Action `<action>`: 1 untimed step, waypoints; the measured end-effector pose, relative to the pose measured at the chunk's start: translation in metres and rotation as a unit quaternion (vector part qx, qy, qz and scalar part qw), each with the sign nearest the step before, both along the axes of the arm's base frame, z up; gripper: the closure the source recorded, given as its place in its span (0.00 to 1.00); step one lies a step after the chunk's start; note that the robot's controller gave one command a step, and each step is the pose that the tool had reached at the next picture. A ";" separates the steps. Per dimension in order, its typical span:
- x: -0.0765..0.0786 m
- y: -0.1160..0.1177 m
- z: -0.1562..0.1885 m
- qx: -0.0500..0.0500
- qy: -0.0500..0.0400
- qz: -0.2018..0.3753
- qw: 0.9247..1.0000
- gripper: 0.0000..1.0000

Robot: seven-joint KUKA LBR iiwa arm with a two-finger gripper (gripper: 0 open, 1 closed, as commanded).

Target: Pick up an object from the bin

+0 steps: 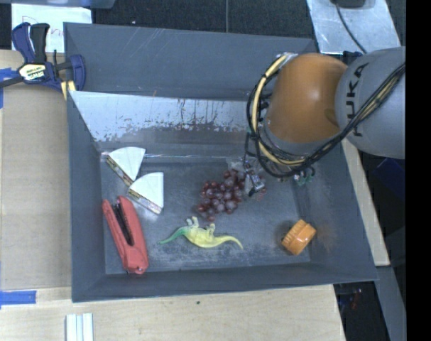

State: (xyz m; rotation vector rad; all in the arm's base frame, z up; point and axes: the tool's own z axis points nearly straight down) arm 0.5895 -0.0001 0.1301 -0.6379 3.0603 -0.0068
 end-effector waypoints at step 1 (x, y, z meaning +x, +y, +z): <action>0.001 0.000 0.021 0.000 -0.003 0.000 1.000 1.00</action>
Offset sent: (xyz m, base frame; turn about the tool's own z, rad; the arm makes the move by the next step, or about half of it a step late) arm 0.0016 -0.0004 0.0193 0.0000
